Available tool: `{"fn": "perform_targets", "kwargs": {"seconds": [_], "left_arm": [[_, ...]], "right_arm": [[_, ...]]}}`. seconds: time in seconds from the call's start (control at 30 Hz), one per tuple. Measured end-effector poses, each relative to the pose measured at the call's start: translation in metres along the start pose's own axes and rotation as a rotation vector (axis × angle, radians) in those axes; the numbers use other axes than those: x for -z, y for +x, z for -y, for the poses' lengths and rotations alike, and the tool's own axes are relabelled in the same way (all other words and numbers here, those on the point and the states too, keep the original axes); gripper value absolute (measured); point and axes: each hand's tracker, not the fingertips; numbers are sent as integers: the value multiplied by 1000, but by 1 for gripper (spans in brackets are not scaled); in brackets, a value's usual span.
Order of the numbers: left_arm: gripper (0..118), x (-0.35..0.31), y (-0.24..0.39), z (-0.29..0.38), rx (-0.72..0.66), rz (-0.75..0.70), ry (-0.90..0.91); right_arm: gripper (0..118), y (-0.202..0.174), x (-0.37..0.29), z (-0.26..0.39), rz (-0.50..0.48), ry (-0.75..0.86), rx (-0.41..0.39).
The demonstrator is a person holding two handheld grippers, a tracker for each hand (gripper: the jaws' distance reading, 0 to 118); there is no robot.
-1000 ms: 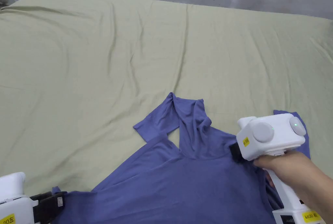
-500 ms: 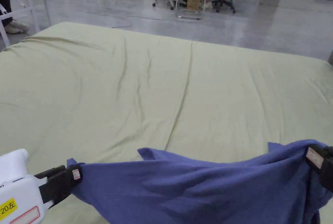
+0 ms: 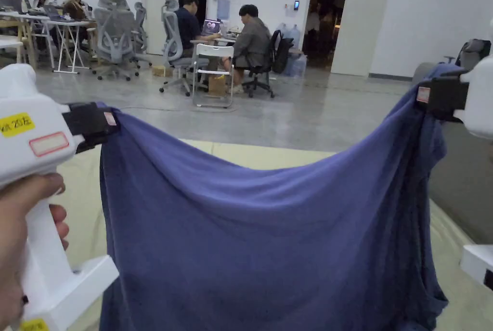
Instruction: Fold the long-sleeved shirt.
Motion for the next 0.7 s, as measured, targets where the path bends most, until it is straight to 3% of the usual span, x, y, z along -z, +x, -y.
{"fn": "perform_targets", "kwargs": {"seconds": [0.07,0.17,0.53,0.7], "left_arm": [[6,28,11,-35,44,-5,37],[6,62,24,-83,117,-49,109],[6,180,57,-166,355,-199,144],[6,220,57,-174,359,-250,142]], "right_arm": [[0,8,26,-35,19,-12,-3],[0,19,63,-79,40,-40,-111],[0,26,175,-190,153,-24,-130],[0,21,204,-206,184,3,-162]]}}
